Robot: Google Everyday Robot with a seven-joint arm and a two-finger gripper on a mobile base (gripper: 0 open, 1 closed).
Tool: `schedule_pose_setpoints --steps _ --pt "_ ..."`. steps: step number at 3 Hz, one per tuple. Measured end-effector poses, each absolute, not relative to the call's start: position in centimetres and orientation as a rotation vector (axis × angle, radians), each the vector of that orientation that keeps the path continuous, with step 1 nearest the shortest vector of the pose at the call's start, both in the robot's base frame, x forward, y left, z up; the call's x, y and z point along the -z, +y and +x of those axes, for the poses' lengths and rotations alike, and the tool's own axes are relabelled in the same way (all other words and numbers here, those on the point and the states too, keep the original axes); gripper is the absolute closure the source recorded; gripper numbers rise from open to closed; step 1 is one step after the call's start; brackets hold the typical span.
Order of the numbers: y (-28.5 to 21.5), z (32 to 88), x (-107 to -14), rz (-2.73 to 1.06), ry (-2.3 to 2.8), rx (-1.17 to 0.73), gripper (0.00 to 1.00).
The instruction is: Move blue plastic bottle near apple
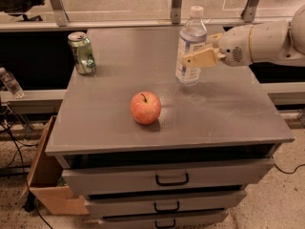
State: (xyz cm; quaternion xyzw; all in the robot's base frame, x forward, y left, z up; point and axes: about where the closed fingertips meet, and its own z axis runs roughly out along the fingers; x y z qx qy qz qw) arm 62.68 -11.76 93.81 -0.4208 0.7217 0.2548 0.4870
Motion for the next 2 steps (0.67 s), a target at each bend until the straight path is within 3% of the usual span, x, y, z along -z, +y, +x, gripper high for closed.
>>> schedule_pose_setpoints --steps 2 --pt "-8.9 58.2 -91.8 -1.111 1.756 -0.704 1.00"
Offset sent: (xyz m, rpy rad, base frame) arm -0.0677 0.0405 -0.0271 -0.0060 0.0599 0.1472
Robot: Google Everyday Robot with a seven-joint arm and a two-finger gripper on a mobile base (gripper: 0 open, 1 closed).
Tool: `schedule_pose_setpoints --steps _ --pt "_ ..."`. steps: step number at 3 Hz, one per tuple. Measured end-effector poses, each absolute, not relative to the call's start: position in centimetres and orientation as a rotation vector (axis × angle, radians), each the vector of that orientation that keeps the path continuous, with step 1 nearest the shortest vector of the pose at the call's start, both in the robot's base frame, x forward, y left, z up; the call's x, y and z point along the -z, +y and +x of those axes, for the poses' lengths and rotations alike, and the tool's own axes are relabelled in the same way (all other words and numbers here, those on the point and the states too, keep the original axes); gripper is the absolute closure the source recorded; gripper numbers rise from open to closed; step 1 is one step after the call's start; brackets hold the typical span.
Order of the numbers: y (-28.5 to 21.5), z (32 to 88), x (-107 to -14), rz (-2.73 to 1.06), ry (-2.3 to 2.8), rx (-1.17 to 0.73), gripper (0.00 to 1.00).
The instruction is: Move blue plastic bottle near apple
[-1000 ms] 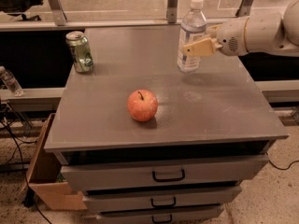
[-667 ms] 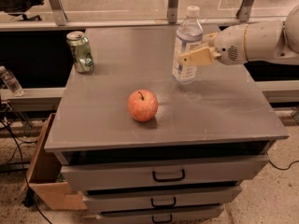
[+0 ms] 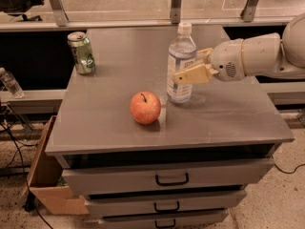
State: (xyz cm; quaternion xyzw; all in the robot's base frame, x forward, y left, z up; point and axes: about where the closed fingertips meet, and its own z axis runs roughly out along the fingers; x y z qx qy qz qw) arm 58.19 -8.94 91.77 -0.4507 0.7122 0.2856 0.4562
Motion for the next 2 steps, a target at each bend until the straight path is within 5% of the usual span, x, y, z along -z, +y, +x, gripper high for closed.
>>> schedule_pose_setpoints --steps 1,2 --pt "-7.79 56.96 -91.71 -1.149 1.733 -0.730 1.00" --pt "-6.85 56.18 -91.81 -1.167 1.705 -0.758 0.85"
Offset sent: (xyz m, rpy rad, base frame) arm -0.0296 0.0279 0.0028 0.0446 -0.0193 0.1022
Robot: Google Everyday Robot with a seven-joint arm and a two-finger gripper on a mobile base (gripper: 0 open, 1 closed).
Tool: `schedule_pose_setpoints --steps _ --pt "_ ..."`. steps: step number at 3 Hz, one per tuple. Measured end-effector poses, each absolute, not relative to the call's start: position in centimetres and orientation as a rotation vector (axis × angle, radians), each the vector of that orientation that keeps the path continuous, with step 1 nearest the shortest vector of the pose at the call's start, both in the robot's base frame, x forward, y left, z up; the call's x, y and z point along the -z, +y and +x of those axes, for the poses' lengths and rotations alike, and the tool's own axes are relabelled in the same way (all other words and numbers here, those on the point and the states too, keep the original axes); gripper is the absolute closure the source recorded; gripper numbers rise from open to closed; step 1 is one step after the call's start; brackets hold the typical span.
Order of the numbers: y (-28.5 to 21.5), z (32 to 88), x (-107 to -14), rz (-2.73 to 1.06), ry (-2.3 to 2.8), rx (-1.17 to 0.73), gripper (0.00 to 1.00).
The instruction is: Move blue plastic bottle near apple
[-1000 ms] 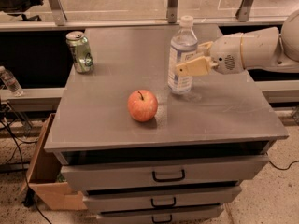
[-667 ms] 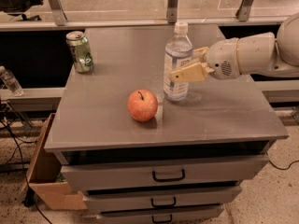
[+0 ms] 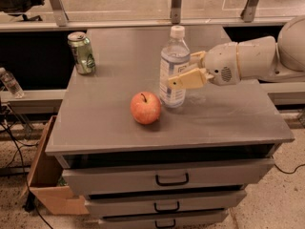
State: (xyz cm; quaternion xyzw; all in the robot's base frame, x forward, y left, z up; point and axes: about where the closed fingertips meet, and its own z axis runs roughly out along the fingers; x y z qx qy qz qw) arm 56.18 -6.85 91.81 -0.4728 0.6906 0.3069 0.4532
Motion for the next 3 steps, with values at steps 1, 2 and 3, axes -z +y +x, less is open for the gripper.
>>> schedule_pose_setpoints --steps 1,2,3 --pt "-6.6 55.8 -91.4 -1.164 1.694 -0.773 0.62" --pt "-6.8 55.5 -90.8 -1.148 1.697 -0.777 0.39" --pt "-7.0 55.3 -90.3 -1.131 1.703 -0.785 0.16"
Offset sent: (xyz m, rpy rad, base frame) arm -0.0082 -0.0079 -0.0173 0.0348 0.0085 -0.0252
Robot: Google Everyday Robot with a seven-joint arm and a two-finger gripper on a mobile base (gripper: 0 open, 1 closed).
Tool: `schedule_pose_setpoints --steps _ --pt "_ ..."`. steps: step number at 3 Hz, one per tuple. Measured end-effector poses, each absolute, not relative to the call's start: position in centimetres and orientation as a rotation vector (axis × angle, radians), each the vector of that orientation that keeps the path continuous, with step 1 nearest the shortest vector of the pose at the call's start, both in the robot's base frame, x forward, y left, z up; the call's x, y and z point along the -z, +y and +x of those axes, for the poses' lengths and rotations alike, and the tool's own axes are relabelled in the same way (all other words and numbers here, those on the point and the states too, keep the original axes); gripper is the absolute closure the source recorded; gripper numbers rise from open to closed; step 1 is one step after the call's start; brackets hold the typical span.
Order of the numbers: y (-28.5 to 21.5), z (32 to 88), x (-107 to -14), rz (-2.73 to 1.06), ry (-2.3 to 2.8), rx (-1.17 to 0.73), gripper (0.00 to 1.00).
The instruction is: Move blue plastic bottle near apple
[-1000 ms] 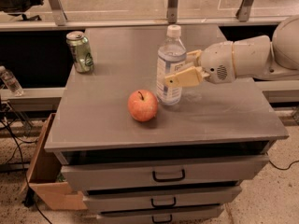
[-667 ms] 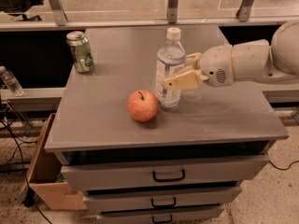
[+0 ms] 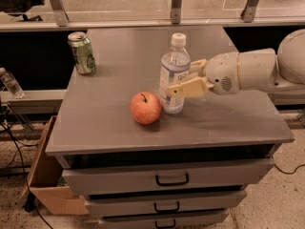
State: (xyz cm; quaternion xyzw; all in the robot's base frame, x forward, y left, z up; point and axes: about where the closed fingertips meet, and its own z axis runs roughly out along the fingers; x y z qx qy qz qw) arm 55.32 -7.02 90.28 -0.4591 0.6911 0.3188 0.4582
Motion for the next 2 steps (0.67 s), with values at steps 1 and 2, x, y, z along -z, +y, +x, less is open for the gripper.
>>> schedule_pose_setpoints --steps 1,2 --pt "-7.10 55.15 -89.81 -1.119 1.708 -0.797 0.00" --pt "-7.19 54.94 -89.75 -1.114 1.710 -0.819 0.00"
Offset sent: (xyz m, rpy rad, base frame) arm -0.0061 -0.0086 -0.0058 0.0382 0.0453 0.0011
